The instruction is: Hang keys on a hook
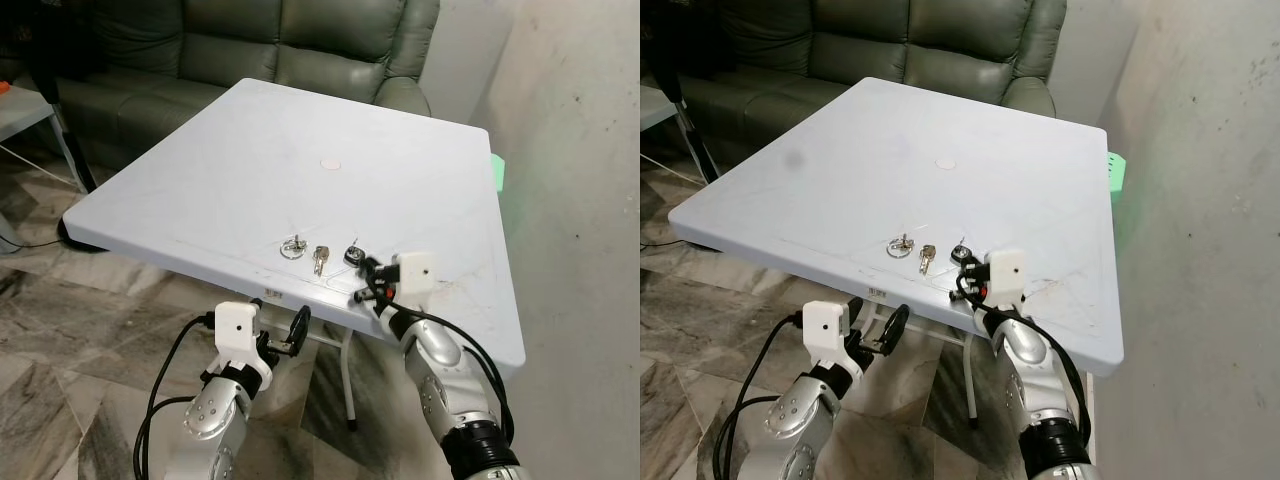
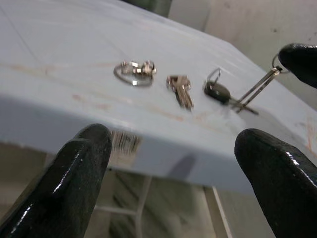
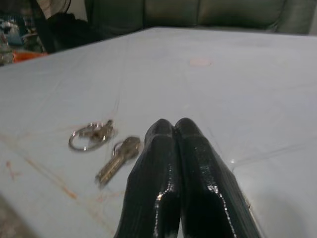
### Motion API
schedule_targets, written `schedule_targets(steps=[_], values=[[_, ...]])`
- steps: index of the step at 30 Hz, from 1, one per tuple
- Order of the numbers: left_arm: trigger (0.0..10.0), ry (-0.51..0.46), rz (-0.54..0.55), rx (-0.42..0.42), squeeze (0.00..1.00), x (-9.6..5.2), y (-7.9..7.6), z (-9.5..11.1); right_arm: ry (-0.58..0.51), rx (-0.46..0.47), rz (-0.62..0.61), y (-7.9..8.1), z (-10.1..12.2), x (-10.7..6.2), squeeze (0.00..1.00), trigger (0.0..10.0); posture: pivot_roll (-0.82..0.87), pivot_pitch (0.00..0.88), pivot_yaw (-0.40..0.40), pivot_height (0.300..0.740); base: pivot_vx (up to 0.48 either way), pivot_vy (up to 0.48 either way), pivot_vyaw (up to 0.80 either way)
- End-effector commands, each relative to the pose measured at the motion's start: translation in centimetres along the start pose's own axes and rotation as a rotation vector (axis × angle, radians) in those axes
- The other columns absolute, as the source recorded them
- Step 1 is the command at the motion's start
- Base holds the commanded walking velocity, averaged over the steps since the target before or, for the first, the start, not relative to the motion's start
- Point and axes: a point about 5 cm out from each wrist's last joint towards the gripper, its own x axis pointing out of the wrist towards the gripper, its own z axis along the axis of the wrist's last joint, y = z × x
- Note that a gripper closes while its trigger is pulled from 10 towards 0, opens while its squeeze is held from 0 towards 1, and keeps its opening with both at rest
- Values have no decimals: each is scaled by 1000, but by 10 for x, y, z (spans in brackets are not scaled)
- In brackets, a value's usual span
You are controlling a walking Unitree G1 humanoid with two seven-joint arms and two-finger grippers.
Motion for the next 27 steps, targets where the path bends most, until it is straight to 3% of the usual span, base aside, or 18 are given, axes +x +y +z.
schedule_targets(steps=[1,2,3,4,5,6,7,8,9,12,20,27], values=[[10000,-20,7,-23,0,7,-5,3,-40,29,-36,-6,11,1,0,3569,36,71,-109,740,0,0,0],[10000,-29,10,-16,0,11,-3,6,-45,32,-53,-7,14,1,0,4275,35,64,-106,740,0,0,0],[10000,-37,13,-10,0,13,-1,9,-48,32,-74,-9,16,2,0,4275,35,64,-106,740,0,0,0],[10000,-51,26,-12,0,18,3,14,-65,30,-78,-10,19,1,0,2000,34,53,-103,740,0,0,0],[10000,-58,29,-10,0,20,4,17,-72,26,-85,-11,20,0,0,2510,32,45,-99,740,0,0,0],[10000,-70,32,-2,0,23,7,21,-86,23,-92,-13,22,-1,0,627,32,45,-99,740,0,0,0],[10000,-80,35,6,0,25,9,24,-99,16,-100,-14,25,-2,0,510,31,41,-97,740,0,0,0],[10000,-87,37,11,0,26,11,27,-112,7,-106,-16,27,-3,0,784,31,41,-97,740,0,0,0],[10000,-110,47,22,0,30,16,35,-143,-43,-104,-20,32,-7,0,10000,25,29,-92,740,0,0,0],[10000,-133,60,30,0,34,23,44,-155,-36,-126,-28,35,-14,0,10000,18,15,-86,740,0,0,0],[10000,-159,62,41,0,36,30,49,-151,-139,-170,-38,27,-41,0,10000,3,0,-73,740,0,0,0],[10000,-194,94,-2,0,37,36,59,-129,-116,-303,-53,22,-56,0,10000,-1,4,-57,740,0,0,0]])
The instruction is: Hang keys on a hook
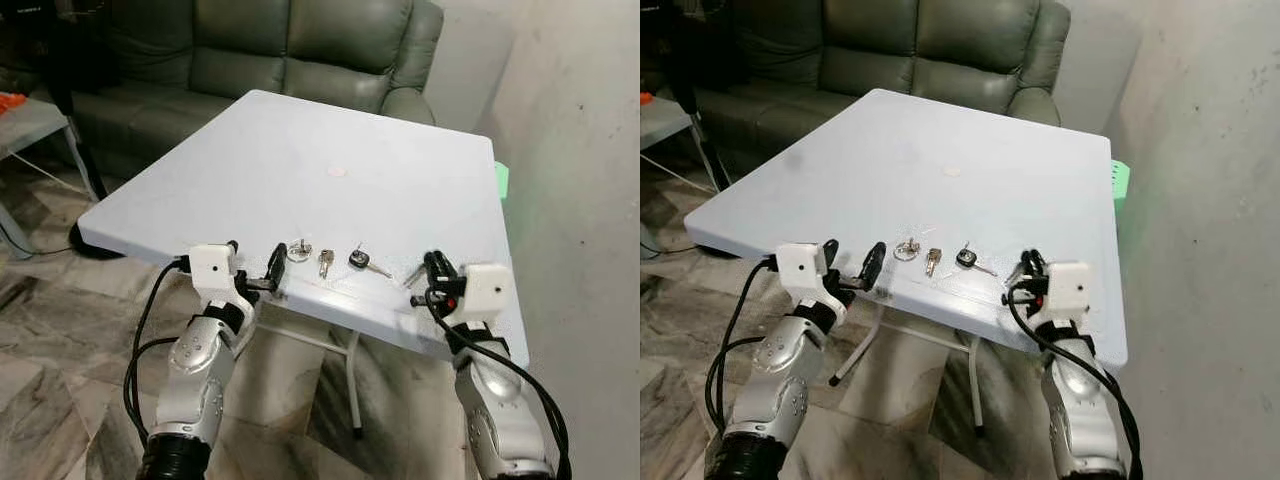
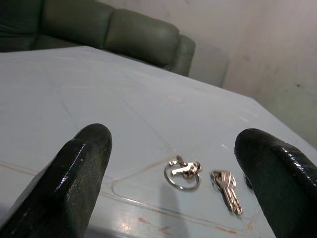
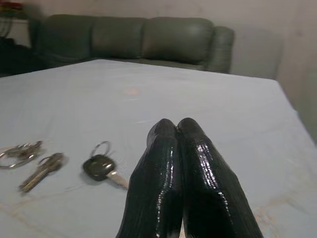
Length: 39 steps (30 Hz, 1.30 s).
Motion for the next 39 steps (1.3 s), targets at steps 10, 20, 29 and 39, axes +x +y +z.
schedule_targets(steps=[10,20,29,39], values=[[10000,4,39,-28,0,0,5,-1,15,-37,-43,-9,0,-5,0,10000,7,20,-60,740,0,0,0],[10000,0,46,-40,0,1,7,1,26,-42,-34,-6,-1,-3,0,10000,12,21,-64,740,0,233,0],[10000,1,49,-45,0,1,7,0,34,-50,-24,-5,-1,-3,0,10000,10,23,-65,740,0,471,0],[10000,-2,59,-54,0,1,7,0,37,-69,-3,-3,-1,-3,0,10000,7,22,-71,740,0,470,0]])
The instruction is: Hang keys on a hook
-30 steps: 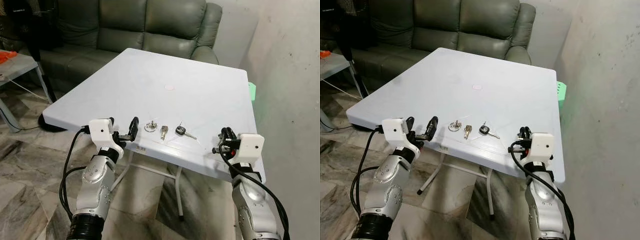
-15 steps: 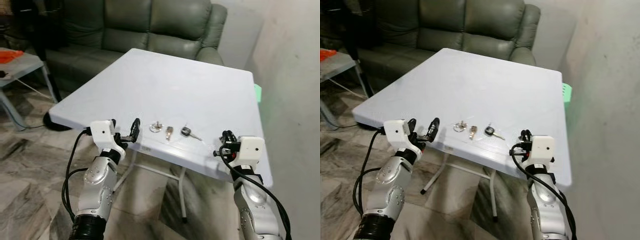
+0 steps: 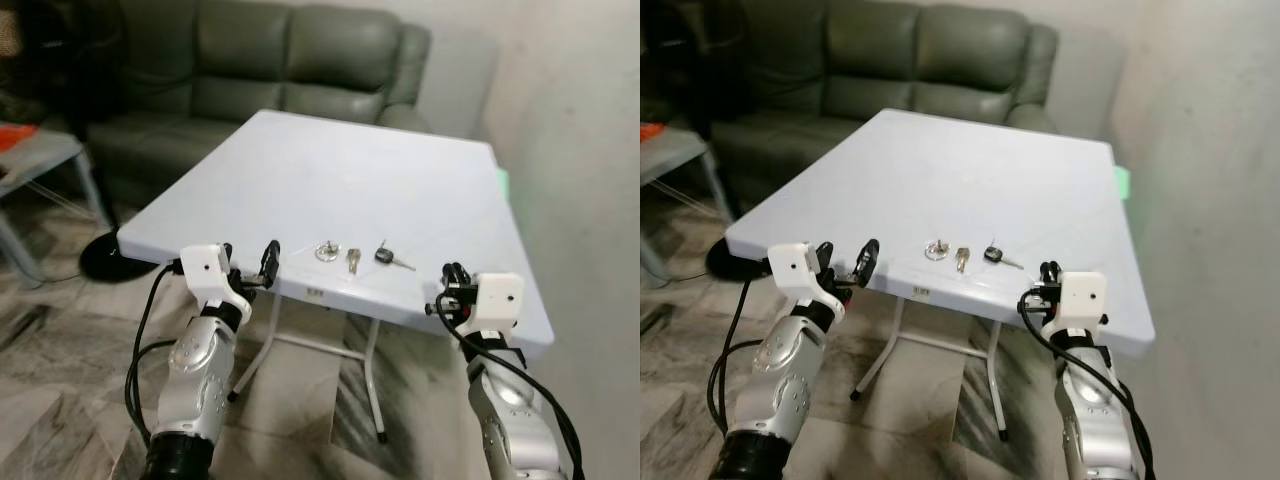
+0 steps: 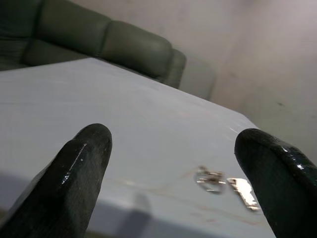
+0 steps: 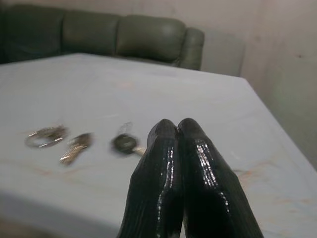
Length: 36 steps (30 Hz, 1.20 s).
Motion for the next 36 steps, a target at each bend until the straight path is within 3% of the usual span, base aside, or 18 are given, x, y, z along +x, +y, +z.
schedule_targets(steps=[1,13,36], values=[[10000,-7,25,6,0,-1,7,2,-38,2,35,10,10,5,0,10000,7,22,-71,740,0,412,0],[10000,-12,32,7,0,0,5,2,-39,0,52,11,12,6,0,10000,5,13,-78,740,0,34,0],[10000,-44,54,29,0,1,11,4,9,-34,69,13,7,9,0,10000,-2,0,-74,740,0,-42,-776]])
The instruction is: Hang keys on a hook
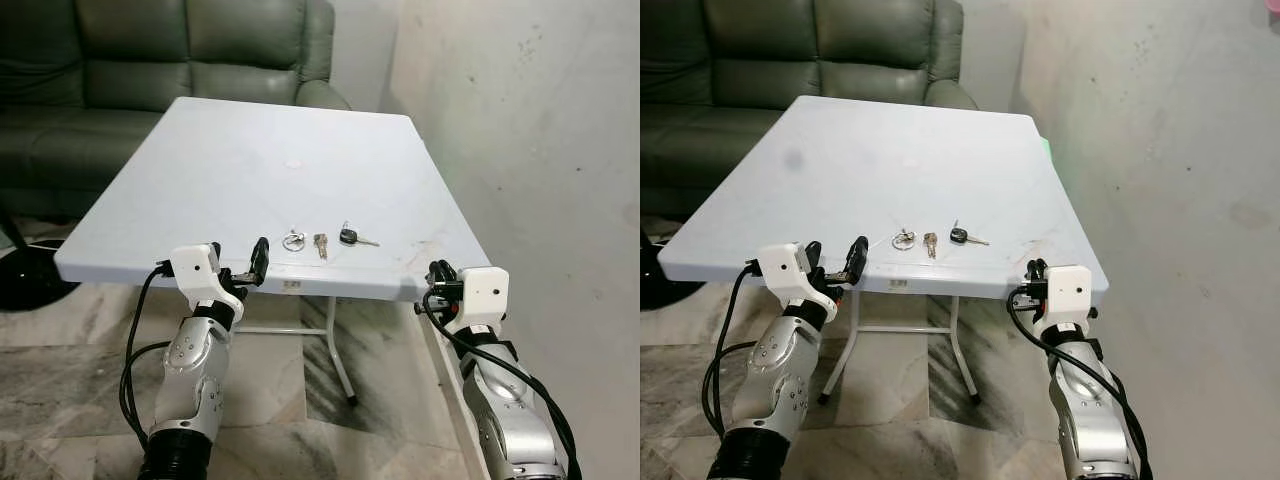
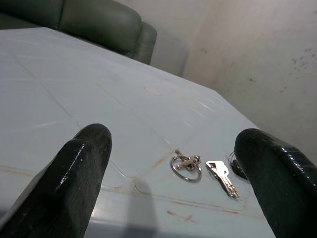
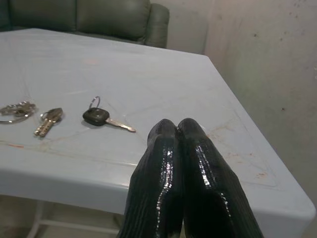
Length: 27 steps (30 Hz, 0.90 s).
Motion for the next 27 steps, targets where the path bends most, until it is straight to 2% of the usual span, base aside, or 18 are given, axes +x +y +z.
schedule_targets(steps=[1,5,12,27], values=[[10000,-22,-11,0,0,3,-3,3,6,-12,-3,-1,0,1,0,10000,0,0,-76,740,0,-480,-775],[10000,-26,7,-62,0,4,-2,4,11,-12,6,0,0,2,0,10000,3,0,-79,740,0,-184,-775],[10000,-28,13,-34,0,3,-2,4,20,-15,15,1,-2,2,0,10000,7,0,-85,740,0,0,-774],[10000,-22,5,-32,0,3,-3,2,22,-20,21,1,-2,2,0,10000,4,0,-87,740,0,0,-770]])
